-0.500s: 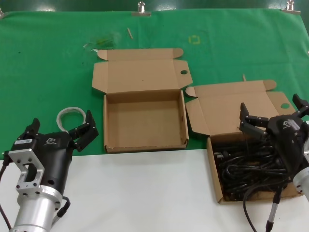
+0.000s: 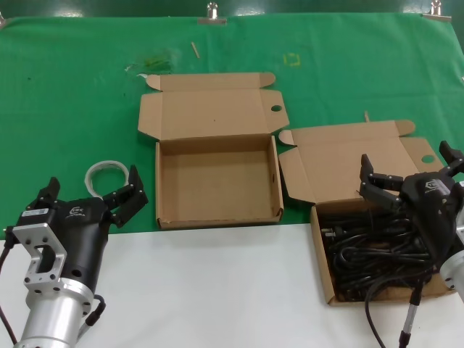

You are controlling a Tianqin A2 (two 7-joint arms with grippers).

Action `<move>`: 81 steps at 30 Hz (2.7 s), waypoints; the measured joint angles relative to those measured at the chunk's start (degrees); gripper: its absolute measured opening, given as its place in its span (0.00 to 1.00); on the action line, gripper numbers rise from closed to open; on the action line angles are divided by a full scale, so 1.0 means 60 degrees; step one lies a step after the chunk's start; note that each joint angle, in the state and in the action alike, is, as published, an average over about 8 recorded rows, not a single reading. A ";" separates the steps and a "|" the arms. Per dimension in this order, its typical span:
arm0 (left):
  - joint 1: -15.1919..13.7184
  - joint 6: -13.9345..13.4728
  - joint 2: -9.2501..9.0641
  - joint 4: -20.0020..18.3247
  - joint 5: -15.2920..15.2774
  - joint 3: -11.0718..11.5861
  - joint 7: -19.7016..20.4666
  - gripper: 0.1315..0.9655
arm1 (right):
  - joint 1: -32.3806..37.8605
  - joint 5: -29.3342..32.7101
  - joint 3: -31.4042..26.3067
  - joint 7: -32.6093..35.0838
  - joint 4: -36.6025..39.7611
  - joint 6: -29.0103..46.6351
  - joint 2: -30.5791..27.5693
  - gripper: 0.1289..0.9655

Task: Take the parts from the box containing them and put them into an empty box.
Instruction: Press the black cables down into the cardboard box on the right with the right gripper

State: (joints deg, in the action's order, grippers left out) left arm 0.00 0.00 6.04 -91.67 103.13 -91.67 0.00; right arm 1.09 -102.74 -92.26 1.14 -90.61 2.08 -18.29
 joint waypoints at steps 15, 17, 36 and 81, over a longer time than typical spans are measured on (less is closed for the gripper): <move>0.0000 0.0000 0.0000 0.0000 0.0000 0.0000 0.0000 0.93 | -0.0002 0.0008 0.0012 0.0016 -0.0007 0.0011 0.0015 1.00; 0.0000 0.0000 0.0000 0.0000 0.0000 -0.0001 0.0000 0.90 | -0.0010 0.0022 0.0020 0.0045 -0.0031 0.0023 0.0034 1.00; 0.0000 0.0001 -0.0003 0.0000 0.0000 -0.0001 0.0000 0.57 | 0.0302 -0.0280 -0.1433 -0.0591 -0.0353 -0.0019 -0.2066 1.00; 0.0000 0.0001 -0.0004 0.0000 0.0000 -0.0001 0.0001 0.03 | 0.7928 0.1859 -0.4459 0.4876 0.6495 1.1722 -0.4228 1.00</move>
State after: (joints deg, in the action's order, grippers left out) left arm 0.00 0.00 6.01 -91.67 103.13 -91.68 0.01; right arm 48.66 -91.59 -119.02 30.40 -51.64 72.41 -43.66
